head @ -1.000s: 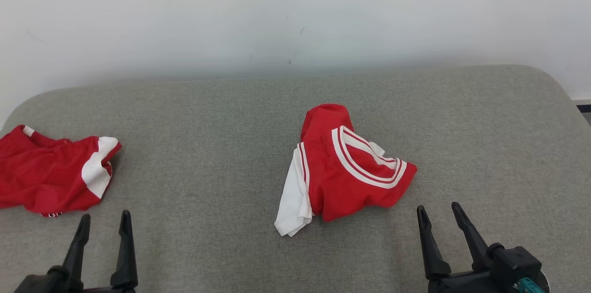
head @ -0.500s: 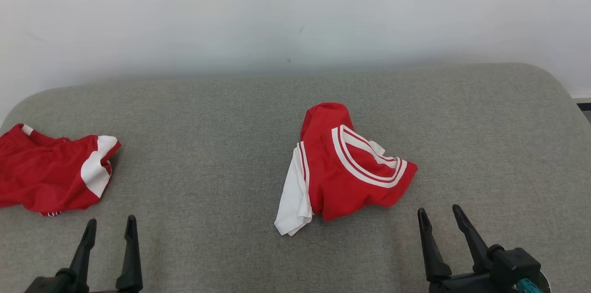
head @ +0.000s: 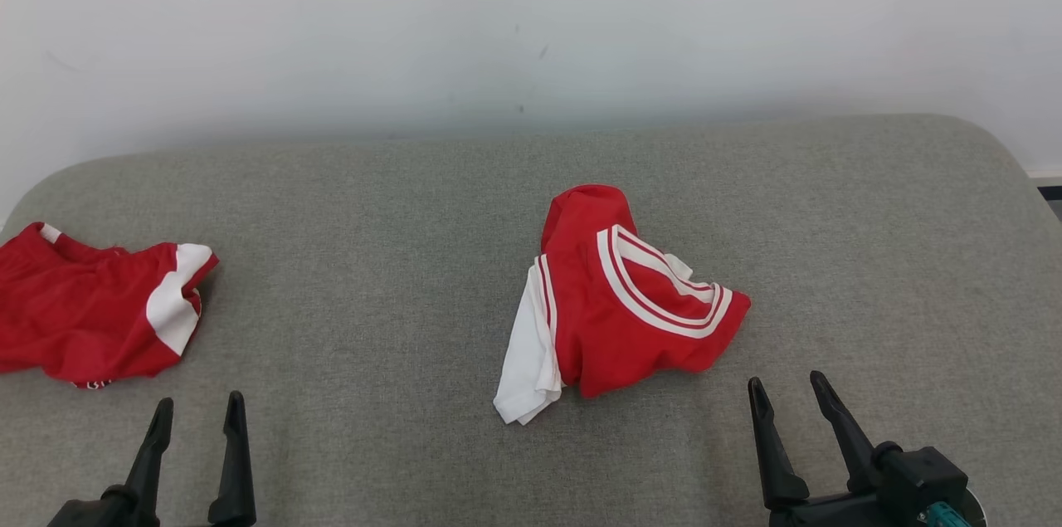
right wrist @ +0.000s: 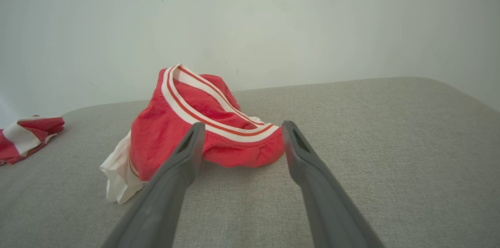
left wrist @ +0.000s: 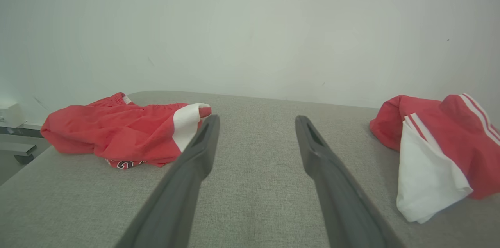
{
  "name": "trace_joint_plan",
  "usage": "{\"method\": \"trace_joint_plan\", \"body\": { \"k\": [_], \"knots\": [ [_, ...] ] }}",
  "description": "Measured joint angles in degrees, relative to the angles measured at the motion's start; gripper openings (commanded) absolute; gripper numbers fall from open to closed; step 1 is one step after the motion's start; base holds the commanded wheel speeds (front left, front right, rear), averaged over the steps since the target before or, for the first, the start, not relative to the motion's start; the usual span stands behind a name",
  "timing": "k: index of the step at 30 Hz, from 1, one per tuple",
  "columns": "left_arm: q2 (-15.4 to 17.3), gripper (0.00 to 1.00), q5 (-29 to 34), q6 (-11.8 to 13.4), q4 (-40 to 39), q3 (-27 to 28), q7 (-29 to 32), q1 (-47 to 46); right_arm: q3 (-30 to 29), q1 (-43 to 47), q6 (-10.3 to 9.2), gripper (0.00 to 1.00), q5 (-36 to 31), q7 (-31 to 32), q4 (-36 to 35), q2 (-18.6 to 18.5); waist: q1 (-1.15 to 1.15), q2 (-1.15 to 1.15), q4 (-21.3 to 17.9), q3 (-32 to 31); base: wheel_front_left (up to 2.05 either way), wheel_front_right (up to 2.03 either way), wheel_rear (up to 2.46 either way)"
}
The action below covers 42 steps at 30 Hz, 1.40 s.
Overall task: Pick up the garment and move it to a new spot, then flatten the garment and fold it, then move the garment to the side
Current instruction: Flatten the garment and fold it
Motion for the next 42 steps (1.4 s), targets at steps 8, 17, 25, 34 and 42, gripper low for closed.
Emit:
{"method": "trace_joint_plan", "body": {
  "k": [8, 17, 25, 34, 42],
  "knots": [
    [-0.76, 1.0, 0.71, -0.49, 0.54, 0.42, 0.0, -0.05, 0.08, 0.07, 0.0, 1.0, 0.01, 0.05, 0.11, 0.0, 0.0, 0.0, -0.16, -0.23, 0.0, 0.0, 0.0],
    [-1.2, 1.0, 1.22, -0.66, 0.96, 0.71, 0.0, -0.05, 0.24, 0.13, 0.0, 1.0, 0.05, 0.22, 0.33, 0.0, 0.0, 0.0, -0.04, -0.43, 0.0, 0.0, 0.0],
    [-1.49, 1.0, 1.52, -0.75, 1.18, 0.79, 0.0, -0.04, 0.3, 0.14, 0.0, 1.0, 0.05, 0.24, 0.38, 0.0, 0.0, 0.0, 0.08, -0.3, 0.0, 0.0, 0.0],
    [-1.76, 1.0, 1.65, -0.99, 1.23, 0.9, 0.0, -0.18, 0.29, 0.14, 0.0, 1.0, 0.07, 0.24, 0.47, 0.0, 0.0, 0.0, 0.19, -0.06, 0.0, 0.0, 0.0],
    [-2.04, 1.0, 2.05, -1.01, 1.34, -0.14, 0.0, -0.27, 0.35, 0.12, 0.0, 1.0, 0.09, 0.22, 0.6, 0.0, 0.0, 0.0, 0.27, 0.06, 0.0, 0.0, 0.0]
  ]
}}
